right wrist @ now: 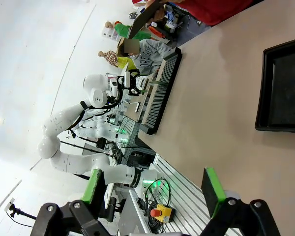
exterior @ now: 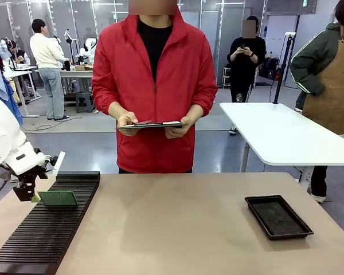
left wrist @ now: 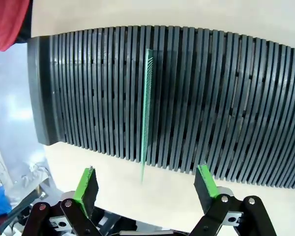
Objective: Inspect the PCB.
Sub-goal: Pick up the Blank PCB and present it to the human.
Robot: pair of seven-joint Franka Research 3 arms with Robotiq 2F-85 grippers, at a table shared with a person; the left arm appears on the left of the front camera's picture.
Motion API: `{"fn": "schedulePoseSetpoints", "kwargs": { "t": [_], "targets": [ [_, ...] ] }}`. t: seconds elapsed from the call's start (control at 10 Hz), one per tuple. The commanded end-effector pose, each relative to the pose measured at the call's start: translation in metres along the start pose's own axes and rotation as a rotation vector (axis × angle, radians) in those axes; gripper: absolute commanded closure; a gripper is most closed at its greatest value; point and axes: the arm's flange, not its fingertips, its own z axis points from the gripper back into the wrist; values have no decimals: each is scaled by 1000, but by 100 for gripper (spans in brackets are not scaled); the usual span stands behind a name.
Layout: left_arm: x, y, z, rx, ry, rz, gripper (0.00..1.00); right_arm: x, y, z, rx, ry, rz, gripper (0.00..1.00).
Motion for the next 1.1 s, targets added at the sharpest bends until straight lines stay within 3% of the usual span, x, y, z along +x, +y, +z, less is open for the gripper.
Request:
{"fn": "schedulePoseSetpoints", "kwargs": {
  "t": [0.0,0.1,0.3,0.4,0.5,0.6,1.0],
  "targets": [
    [2,12,-11,6,-32,21,0,1,1,0,12,-7,11,0],
    [2,14,-19,5,-37,19,0,1,1,0,12,-7,11,0],
    [1,14,-28,-13,-8,25,23,1,1,0,12,-7,11,0],
    [0,12,-31,-13,8,24,71,1,1,0,12,-7,11,0],
    [-2,13,-34,-8,20,21,82,1,1,0,12,-7,11,0],
    [-3,13,-34,-8,19,21,100,1,1,0,12,-7,11,0],
    [-3,12,-35,-9,16,12,100,1,1,0,12,-7,11,0]
  ]
}}
